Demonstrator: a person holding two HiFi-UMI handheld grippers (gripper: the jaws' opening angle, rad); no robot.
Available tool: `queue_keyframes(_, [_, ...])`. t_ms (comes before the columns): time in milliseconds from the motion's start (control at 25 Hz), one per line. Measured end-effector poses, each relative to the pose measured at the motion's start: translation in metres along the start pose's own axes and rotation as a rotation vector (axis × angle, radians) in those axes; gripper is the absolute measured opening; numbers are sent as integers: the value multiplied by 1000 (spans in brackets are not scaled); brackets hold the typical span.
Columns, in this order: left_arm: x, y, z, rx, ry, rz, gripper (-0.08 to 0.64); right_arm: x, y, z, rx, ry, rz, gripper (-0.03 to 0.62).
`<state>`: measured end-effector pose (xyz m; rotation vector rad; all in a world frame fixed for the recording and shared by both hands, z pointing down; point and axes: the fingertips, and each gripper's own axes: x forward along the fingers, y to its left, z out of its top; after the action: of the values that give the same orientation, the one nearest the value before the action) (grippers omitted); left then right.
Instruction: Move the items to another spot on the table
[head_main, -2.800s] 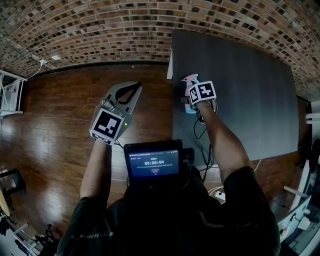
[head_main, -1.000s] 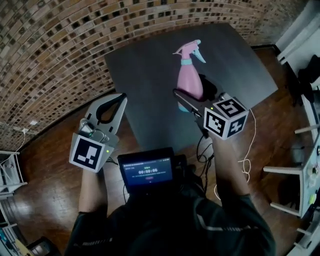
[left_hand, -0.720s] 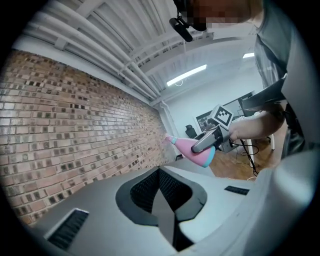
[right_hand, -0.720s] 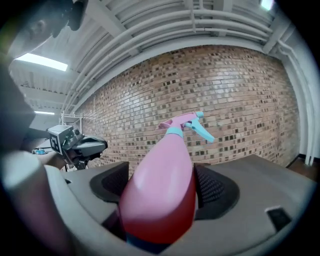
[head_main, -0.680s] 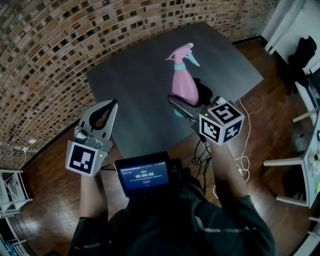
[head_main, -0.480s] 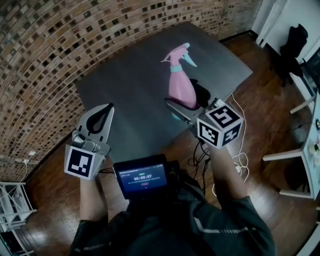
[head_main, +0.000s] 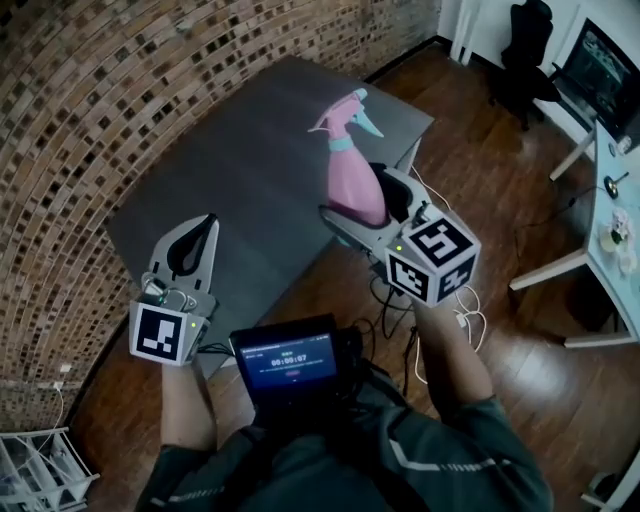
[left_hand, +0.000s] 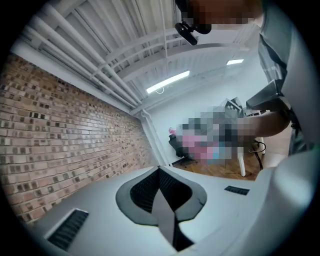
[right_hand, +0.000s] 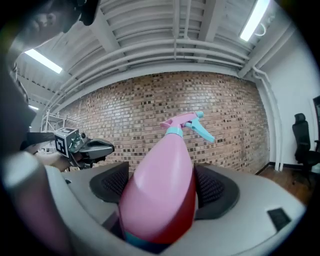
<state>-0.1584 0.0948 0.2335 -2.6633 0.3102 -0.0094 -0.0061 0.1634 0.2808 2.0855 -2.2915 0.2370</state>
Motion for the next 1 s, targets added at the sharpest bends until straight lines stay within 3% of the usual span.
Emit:
queue_keyframes(480, [115,-67,43,40,-138,-218,-3,-103,-98,8,8,-70,-247,416])
queue_keyframes(760, [188,-79,44,2,-223,-291,-3,-113,-158,9,1,-54,-340,416])
queue_keyframes(1000, [267,-72,34,-33,-240,-312,-3,-102,-229,20,4,-52,-376,416])
